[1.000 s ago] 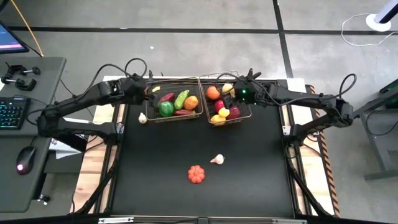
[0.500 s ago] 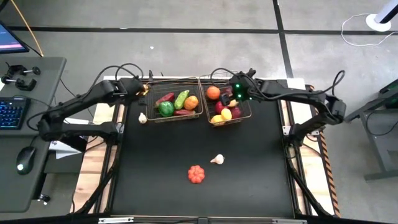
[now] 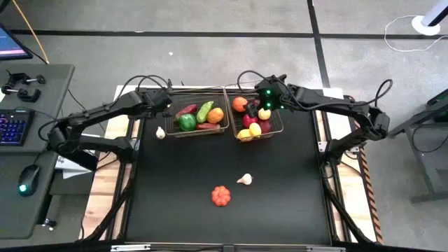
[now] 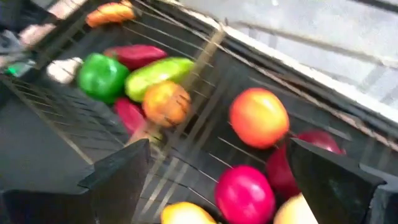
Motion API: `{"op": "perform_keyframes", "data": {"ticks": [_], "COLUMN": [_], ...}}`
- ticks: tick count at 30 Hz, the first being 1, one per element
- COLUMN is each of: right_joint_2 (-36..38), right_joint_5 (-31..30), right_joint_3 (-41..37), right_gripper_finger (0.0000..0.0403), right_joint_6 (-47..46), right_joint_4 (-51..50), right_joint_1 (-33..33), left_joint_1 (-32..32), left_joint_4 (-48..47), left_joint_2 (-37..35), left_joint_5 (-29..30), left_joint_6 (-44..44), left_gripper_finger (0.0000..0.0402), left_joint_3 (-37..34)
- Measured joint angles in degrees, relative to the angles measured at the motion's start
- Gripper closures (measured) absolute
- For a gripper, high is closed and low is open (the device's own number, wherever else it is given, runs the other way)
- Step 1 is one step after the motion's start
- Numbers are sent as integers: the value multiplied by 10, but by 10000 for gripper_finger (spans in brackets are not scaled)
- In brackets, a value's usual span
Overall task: Sort produce into baskets
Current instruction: Put the top white garlic into the left wire basket
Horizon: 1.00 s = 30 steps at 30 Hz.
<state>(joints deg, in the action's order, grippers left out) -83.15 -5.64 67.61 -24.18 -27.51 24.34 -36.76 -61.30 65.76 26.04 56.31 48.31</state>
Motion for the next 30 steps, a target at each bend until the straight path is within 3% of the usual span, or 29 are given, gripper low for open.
{"op": "perform_keyframes", "data": {"ticks": [14,19,22,27,30], "right_joint_2": [1,1,1,1,1], "right_joint_5": [1,1,1,1,1], "right_joint_3": [96,102,102,102,102], "right_gripper_finger": [36,36,36,36,36], "right_joint_6": [52,52,52,50,47], "right_joint_4": [-31,-33,-36,-36,-36], "right_joint_1": [0,0,0,0,0], "left_joint_1": [0,0,0,22,39], "left_joint_4": [103,58,15,3,15], "left_joint_2": [66,32,3,-61,-100], "left_joint_5": [-50,-44,-43,-50,-67], "left_joint_6": [-46,-101,-87,-37,-63], "left_gripper_finger": [11,11,11,11,11], "left_joint_3": [5,33,34,0,-32]}}
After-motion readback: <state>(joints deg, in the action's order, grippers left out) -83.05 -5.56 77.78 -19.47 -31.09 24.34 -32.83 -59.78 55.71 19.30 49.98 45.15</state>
